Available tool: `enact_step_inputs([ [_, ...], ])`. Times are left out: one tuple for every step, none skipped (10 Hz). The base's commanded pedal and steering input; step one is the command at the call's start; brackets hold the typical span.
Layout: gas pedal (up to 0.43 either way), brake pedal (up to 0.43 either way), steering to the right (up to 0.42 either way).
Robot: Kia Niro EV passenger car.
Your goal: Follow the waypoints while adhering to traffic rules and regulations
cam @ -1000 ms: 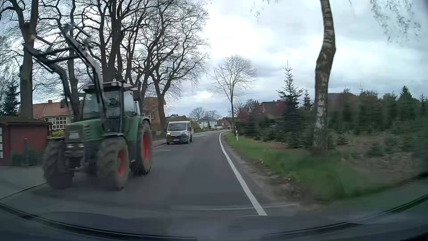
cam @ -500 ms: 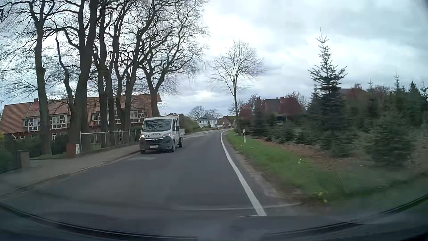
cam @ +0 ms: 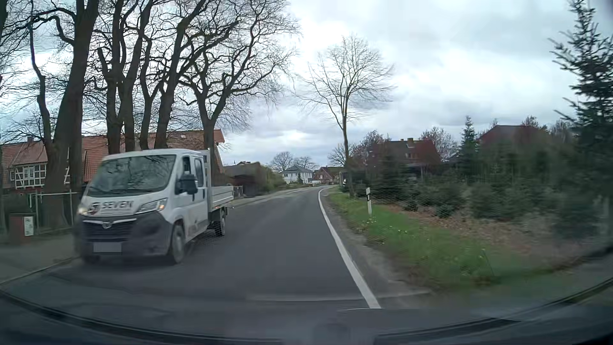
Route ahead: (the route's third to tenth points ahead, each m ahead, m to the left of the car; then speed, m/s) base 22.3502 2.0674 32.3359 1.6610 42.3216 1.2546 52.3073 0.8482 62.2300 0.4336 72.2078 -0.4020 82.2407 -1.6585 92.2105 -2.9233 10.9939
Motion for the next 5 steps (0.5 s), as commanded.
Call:
enact_step_inputs([
  [0.039,0.0,-0.009],
  [0.047,0.0,-0.009],
  [0.047,0.0,-0.009],
  [0.059,0.0,-0.008],
  [0.079,0.0,-0.007],
])
